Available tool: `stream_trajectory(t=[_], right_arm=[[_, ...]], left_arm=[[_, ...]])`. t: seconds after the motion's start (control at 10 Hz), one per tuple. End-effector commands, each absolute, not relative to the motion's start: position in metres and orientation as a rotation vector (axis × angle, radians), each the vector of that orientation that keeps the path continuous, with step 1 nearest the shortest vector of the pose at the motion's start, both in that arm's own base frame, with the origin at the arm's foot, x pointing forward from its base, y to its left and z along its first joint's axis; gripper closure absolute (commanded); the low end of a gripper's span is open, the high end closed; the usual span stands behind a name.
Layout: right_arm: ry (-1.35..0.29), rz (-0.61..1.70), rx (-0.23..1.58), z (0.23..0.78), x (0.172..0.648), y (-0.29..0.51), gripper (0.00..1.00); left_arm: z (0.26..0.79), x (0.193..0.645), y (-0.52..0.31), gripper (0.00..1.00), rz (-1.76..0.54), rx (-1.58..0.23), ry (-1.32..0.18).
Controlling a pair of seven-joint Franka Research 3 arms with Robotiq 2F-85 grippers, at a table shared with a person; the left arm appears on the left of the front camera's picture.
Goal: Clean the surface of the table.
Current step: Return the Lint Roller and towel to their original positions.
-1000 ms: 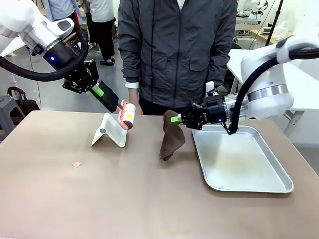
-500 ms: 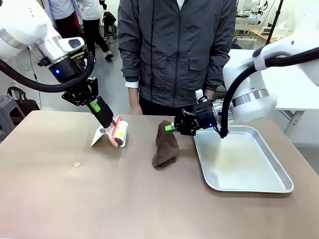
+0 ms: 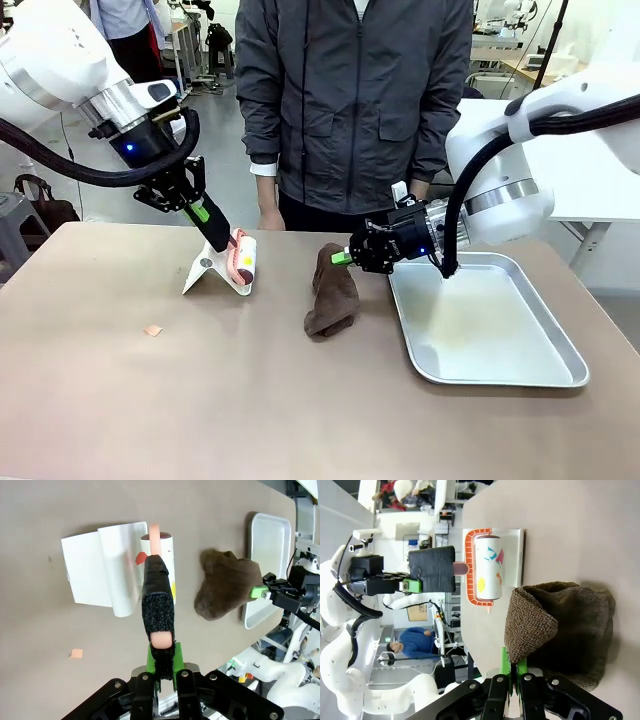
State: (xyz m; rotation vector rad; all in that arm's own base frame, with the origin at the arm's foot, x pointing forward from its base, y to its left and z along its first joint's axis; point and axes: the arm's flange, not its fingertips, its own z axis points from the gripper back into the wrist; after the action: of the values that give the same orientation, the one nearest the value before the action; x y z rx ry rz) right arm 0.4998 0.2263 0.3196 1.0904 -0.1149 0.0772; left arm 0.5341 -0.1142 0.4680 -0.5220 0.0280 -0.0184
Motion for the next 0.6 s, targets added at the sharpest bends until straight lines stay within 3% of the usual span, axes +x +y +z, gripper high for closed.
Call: stream_trajectory(t=[0.0,0.5], right_arm=[[-0.122,0.057,1.104,0.321,0.501,0.226,0.96],[-0.126,0.047,1.108,0.318,0.504,0.228,0.96]], left_arm=[[0.465,0.534,-0.121,0.86,0.012,-0.534,0.018],[0.449,0.54,-0.122,0.86,0.027,-0.519,0.033]])
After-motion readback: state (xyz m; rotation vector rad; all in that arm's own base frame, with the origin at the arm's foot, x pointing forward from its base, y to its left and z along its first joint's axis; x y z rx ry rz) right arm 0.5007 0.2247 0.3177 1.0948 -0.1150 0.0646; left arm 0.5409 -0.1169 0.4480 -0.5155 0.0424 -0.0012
